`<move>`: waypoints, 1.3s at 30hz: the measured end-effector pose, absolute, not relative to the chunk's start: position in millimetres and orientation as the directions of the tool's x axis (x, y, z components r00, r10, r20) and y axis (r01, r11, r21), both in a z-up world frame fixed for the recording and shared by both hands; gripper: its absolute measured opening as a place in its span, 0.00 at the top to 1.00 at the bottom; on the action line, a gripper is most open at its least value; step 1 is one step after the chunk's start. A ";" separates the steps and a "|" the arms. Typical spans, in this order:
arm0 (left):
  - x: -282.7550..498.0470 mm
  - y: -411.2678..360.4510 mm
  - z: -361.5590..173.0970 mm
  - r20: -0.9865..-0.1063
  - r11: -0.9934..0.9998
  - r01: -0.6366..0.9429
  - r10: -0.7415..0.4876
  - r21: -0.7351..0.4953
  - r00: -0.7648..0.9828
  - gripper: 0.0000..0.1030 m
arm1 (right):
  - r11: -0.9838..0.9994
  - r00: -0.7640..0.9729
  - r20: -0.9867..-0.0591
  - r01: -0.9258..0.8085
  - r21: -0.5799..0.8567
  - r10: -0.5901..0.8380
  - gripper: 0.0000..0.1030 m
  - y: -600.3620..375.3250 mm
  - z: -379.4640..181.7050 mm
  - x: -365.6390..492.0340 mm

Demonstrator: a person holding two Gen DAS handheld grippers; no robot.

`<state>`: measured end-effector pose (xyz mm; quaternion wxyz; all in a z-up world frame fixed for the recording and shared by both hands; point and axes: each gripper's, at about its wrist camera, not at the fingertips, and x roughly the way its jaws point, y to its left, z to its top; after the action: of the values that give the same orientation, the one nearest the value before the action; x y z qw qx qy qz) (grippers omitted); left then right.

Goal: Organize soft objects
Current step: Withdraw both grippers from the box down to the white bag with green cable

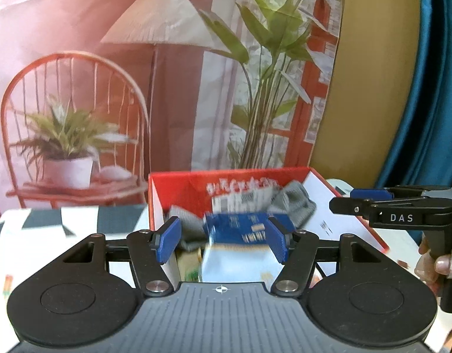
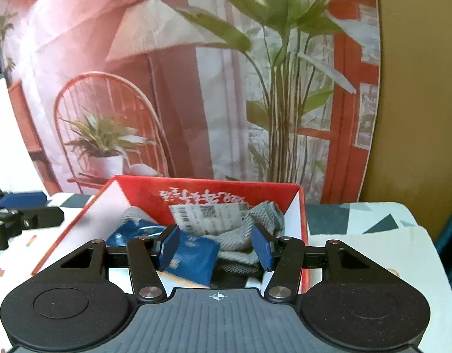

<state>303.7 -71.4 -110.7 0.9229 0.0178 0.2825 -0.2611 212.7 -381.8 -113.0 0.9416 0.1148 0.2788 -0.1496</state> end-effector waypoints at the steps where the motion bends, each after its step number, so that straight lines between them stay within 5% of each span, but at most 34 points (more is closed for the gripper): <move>1: 296.1 -68.2 -113.3 -0.532 0.862 0.492 -0.476 -0.124 0.700 0.36 | 0.931 0.809 -0.546 0.339 0.131 -0.218 0.51 -374.7 -112.7 205.1; 12: 235.8 -42.0 -150.9 -0.564 0.877 0.444 -0.465 -0.185 0.683 0.37 | 0.943 0.867 -0.469 0.281 0.179 -0.170 0.51 -319.0 -121.5 142.9; 22: 210.8 -31.2 -184.4 -0.606 0.899 0.386 -0.427 -0.205 0.671 0.37 | 0.947 0.819 -0.555 0.278 0.158 -0.147 0.49 -288.3 -172.2 112.6; 33: 208.0 -19.9 -195.4 -0.611 0.921 0.327 -0.386 -0.212 0.691 0.38 | 0.982 0.754 -0.641 0.189 0.002 -0.144 0.08 -239.4 -222.5 101.7; 39: 207.0 -18.9 -199.2 -0.619 0.925 0.322 -0.376 -0.204 0.689 0.38 | 0.990 0.739 -0.660 0.138 -0.042 -0.131 0.07 -229.3 -234.5 108.9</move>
<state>207.0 -18.8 -199.2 0.9183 -0.0394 0.3452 -0.1900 108.9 -229.3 -234.5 0.9326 0.0046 0.3537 -0.0721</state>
